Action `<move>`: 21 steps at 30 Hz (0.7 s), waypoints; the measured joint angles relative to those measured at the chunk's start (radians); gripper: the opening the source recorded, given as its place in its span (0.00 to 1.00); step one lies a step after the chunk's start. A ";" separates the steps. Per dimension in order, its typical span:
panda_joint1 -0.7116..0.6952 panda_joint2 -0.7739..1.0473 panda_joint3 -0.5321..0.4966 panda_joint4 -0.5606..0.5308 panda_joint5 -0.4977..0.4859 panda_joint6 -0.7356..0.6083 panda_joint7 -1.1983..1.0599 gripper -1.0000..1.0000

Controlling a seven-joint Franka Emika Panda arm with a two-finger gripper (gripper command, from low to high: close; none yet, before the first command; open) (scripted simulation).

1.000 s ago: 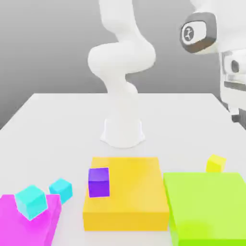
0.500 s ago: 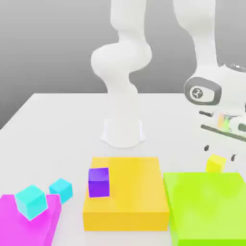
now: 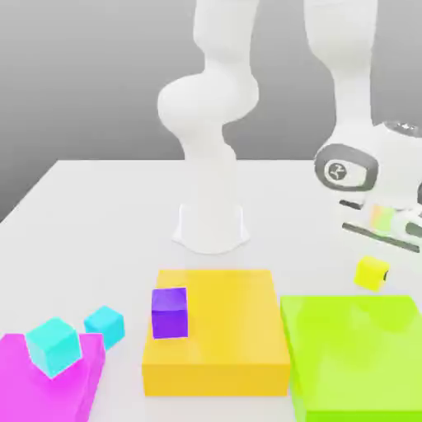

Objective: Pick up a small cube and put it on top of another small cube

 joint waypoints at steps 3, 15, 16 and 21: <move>-0.086 -0.083 -0.045 -0.003 -0.001 -0.078 0.019 0.00; -0.506 -0.343 -0.320 0.033 -0.085 -0.359 0.202 0.00; -0.541 -0.363 -0.346 0.036 -0.089 -0.382 0.215 0.00; -0.687 -0.411 -0.455 0.042 -0.093 -0.442 0.260 0.00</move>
